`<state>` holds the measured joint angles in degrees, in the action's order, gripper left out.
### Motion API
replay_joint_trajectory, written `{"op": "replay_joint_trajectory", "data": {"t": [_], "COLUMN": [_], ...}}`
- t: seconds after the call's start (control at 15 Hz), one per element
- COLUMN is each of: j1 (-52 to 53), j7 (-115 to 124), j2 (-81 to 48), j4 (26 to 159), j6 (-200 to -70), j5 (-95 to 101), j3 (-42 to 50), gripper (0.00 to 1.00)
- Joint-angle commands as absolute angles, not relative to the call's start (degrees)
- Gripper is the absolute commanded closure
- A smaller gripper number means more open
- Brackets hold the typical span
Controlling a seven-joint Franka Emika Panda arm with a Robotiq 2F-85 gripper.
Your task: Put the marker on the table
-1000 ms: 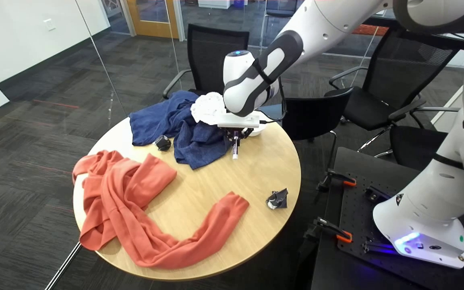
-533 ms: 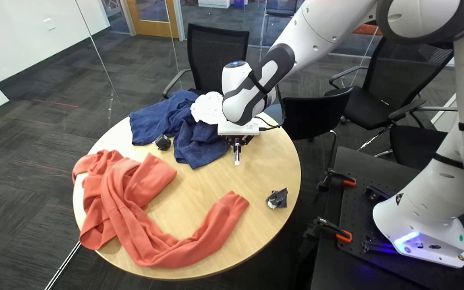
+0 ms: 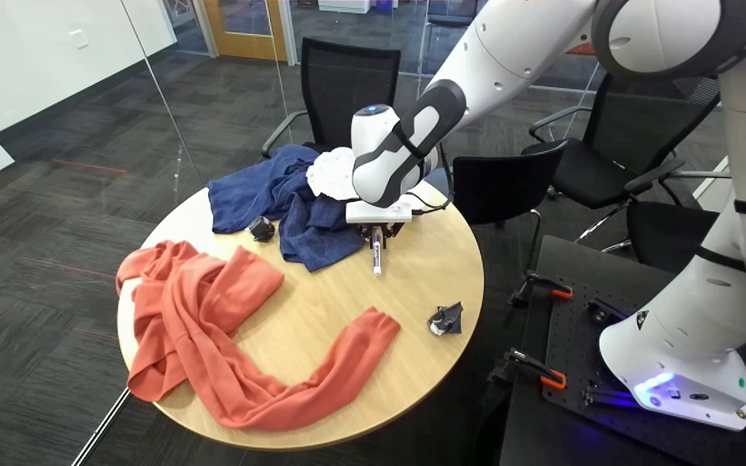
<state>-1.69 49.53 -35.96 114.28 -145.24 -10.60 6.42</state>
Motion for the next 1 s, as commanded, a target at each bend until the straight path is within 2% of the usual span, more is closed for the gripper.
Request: {"op": "replay_joint_trajectory", "data": {"t": [0.0, 0.27, 0.33, 0.93], "j1": [-0.42, 0.46, 0.51, 1.14], "j7": [49.00, 49.10, 49.03, 48.47], "j2": [-34.43, -30.83, -29.65, -22.63], "j4": [114.10, 115.66, 116.09, 118.82], "j6": [-146.71, -148.23, -147.94, -146.89], "j5": [-11.06, -10.85, -10.88, -9.77], "j3": [7.38, 7.72, 7.62, 7.34], "gripper": [0.34, 0.04, 0.01, 0.00]}}
